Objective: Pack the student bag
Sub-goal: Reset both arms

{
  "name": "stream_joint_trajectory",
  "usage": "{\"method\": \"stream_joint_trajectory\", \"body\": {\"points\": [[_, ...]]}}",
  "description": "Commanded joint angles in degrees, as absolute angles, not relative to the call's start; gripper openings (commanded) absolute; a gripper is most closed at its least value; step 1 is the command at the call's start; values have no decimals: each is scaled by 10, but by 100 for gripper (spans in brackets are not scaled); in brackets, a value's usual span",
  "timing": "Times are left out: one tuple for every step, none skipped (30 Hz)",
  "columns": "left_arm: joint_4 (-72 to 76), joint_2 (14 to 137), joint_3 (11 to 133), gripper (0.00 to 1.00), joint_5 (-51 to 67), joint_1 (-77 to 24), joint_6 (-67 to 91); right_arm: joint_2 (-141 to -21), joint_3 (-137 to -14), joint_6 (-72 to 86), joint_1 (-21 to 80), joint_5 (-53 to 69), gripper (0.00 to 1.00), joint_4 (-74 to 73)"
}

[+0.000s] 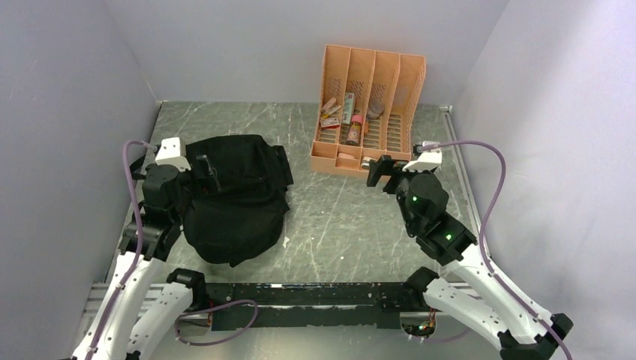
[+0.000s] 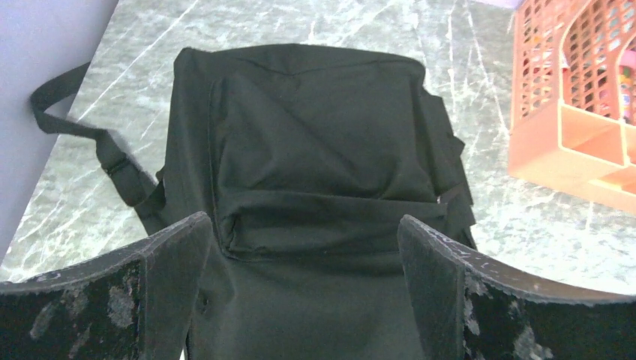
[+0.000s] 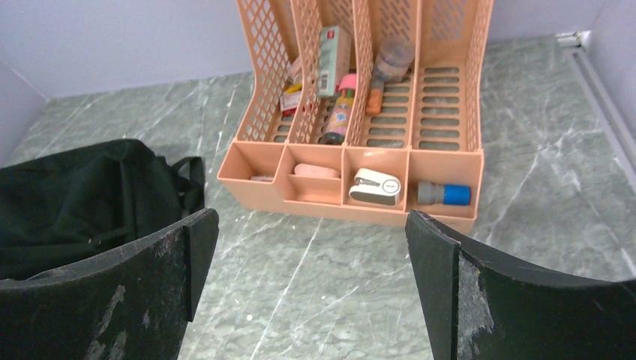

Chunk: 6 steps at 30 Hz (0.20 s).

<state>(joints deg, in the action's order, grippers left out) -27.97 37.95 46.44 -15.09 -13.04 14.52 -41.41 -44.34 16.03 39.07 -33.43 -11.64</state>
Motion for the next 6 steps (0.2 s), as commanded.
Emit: {"method": "stream_joint_trajectory", "body": {"points": [[-226, 357, 429, 97, -189, -134, 150, -397, -439, 130, 391, -362, 100, -118], [-225, 357, 427, 98, -189, -135, 152, -402, -441, 131, 390, -366, 100, -120], [-222, 357, 427, 98, -189, -135, 153, -407, -444, 132, 390, -369, 100, -124], [-217, 357, 423, 97, -189, -135, 152, -413, -446, 132, 390, -371, 100, -127], [-214, 357, 422, 98, -190, -134, 152, -418, -448, 130, 391, -374, 100, -127], [-214, 359, 423, 98, -193, -134, 151, -423, -451, 132, 390, -377, 100, -128]]}}
